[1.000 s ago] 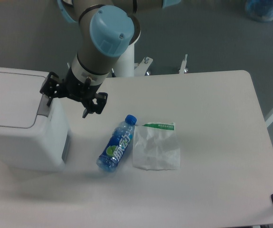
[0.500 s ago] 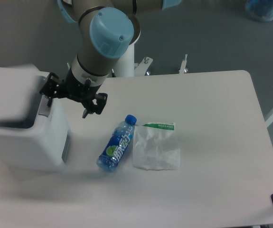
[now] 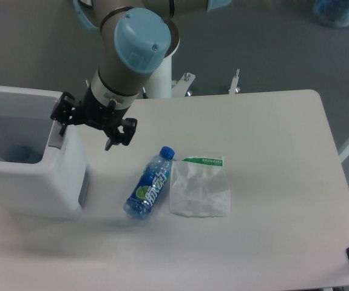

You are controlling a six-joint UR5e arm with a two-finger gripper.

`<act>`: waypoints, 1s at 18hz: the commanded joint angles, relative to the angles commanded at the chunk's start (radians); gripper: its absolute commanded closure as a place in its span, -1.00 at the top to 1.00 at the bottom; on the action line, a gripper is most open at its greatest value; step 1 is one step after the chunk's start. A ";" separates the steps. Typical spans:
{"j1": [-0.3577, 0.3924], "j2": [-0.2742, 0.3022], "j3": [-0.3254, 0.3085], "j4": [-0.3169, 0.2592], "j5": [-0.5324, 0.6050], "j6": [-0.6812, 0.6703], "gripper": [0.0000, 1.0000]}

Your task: Open the trash can

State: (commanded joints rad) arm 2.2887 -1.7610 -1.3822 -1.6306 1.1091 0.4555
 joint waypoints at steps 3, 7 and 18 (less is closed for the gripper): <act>0.024 0.003 0.006 0.055 0.003 0.000 1.00; 0.061 0.006 0.006 0.152 0.011 0.005 1.00; 0.267 -0.024 -0.009 0.207 0.182 0.196 1.00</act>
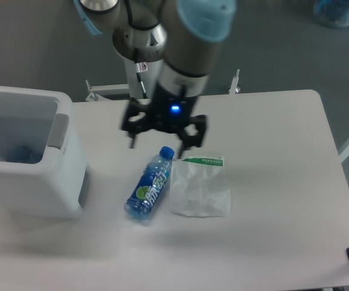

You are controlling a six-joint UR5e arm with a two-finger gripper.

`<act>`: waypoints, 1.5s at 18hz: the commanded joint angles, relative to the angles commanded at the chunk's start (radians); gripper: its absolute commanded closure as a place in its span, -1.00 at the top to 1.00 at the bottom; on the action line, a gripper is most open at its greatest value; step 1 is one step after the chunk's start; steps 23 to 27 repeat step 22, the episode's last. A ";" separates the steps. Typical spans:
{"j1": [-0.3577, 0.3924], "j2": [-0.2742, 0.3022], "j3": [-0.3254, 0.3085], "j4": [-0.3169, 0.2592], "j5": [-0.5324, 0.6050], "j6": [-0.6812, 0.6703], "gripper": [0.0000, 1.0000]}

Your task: Open the trash can

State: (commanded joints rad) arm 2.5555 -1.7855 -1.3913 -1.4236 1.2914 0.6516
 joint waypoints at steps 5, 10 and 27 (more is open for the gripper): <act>0.080 -0.066 0.003 0.005 0.055 0.197 1.00; 0.124 -0.103 -0.002 0.003 0.158 0.476 1.00; 0.172 -0.207 -0.005 0.198 0.201 0.576 1.00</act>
